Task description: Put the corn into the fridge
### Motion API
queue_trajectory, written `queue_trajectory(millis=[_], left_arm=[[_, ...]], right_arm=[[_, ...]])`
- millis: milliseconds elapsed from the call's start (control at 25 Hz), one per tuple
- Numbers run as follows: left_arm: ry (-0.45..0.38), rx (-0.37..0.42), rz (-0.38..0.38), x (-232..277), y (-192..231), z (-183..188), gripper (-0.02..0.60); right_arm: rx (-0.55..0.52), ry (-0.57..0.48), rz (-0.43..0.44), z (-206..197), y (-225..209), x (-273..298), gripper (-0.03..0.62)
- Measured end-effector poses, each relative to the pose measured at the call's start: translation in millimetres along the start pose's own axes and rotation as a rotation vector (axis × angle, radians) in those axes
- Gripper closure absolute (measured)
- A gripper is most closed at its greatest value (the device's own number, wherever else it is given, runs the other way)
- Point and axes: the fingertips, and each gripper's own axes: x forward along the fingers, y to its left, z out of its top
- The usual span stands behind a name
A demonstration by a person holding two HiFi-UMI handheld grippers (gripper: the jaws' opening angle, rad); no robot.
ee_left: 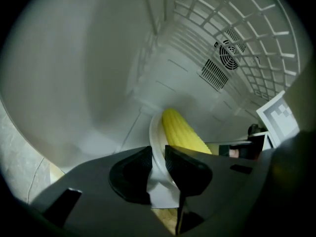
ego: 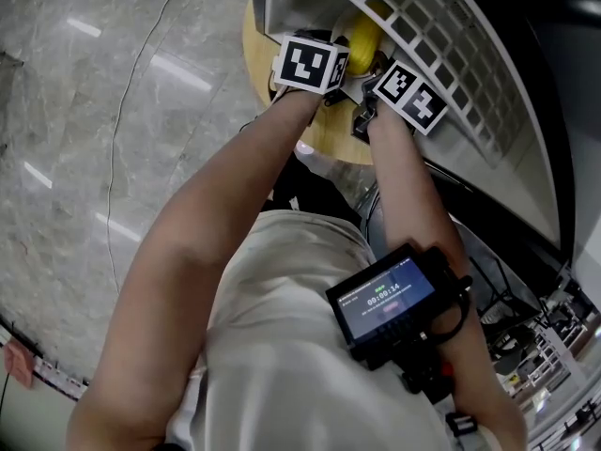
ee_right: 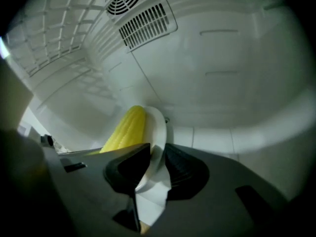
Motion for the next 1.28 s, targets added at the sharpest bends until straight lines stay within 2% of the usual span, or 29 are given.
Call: queue_trajectory(millis=[160, 360, 520, 960, 1120, 1200, 1280], left_arm=[[-0.006, 0.011, 0.020, -0.9, 0.1, -1.8, 0.509], [-0.025, 0.022, 0.046, -4.1, 6.3, -0.1, 0.465], [-0.055, 0.029, 0.059, -13.7, 12.2, 5.7, 0.459], [-0.097, 0.043, 0.036, -32.0, 9.8, 7.9, 0.460], [-0.101, 0.078, 0.048, -45.0, 8.1, 5.1, 0.462], [-0.108, 0.091, 0.054, -54.3, 7.0, 2.9, 0.463], [-0.119, 0.095, 0.066, -66.9, 6.6, 0.2, 0.517]], right_arm=[[0.012, -0.025, 0.006, -0.1, -2.7, -1.8, 0.519], [0.062, -0.063, 0.018, 1.5, -6.7, -4.0, 0.507], [0.072, -0.106, 0.020, 5.1, -7.8, -10.1, 0.507], [0.032, -0.173, 0.036, 10.7, -4.6, -23.7, 0.510], [0.010, -0.188, 0.061, 8.8, 1.6, -32.4, 0.586], [-0.013, -0.191, 0.077, 5.7, 5.5, -37.7, 0.586], [-0.027, -0.194, 0.092, 1.5, 9.4, -44.2, 0.586]])
